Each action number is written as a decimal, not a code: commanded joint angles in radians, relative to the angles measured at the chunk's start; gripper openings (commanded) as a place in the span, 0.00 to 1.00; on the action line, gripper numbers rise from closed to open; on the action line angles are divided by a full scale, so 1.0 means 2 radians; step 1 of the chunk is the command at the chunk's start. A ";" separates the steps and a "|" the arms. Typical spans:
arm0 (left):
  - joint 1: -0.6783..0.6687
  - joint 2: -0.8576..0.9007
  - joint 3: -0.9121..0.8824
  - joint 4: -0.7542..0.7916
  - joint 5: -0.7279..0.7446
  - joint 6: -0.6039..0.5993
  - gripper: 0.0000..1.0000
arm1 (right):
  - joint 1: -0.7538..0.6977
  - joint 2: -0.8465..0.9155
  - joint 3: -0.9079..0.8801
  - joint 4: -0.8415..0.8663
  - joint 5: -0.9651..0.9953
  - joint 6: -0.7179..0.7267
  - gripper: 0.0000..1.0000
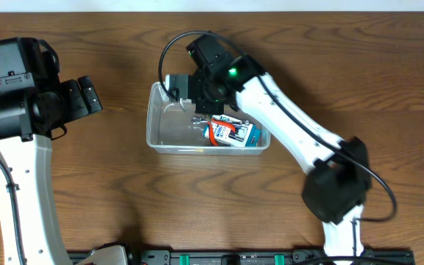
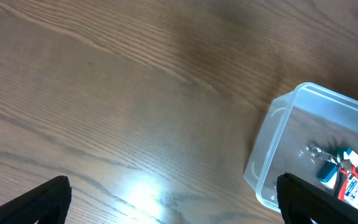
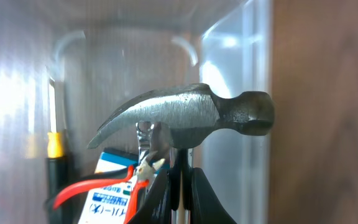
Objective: Pack container
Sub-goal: 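Carry the hammer left and lower it into the container, then open the right gripper and lift away from the container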
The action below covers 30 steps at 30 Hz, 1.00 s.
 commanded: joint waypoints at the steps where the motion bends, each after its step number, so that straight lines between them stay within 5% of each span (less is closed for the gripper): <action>1: 0.002 0.002 -0.002 -0.003 -0.006 -0.004 0.98 | -0.012 0.031 0.002 0.007 -0.002 -0.021 0.01; 6: 0.002 0.002 -0.002 -0.003 -0.006 -0.004 0.98 | -0.022 0.060 0.002 0.008 -0.006 -0.021 0.01; 8: 0.002 0.002 -0.002 -0.003 -0.006 -0.004 0.98 | -0.024 0.063 0.002 0.008 -0.006 -0.021 0.10; 9: 0.002 0.002 -0.002 -0.003 -0.006 -0.004 0.98 | -0.024 0.063 0.002 0.008 -0.006 -0.019 0.32; 10: 0.002 0.002 -0.002 -0.003 -0.006 -0.004 0.98 | -0.024 0.063 0.002 0.009 -0.004 -0.014 0.99; 22: -0.016 -0.003 -0.002 -0.011 -0.006 0.023 0.98 | -0.045 -0.043 0.055 -0.001 0.050 0.118 0.99; 30: -0.078 -0.058 -0.005 -0.013 -0.055 0.039 0.98 | -0.185 -0.120 0.055 0.011 0.093 0.311 0.99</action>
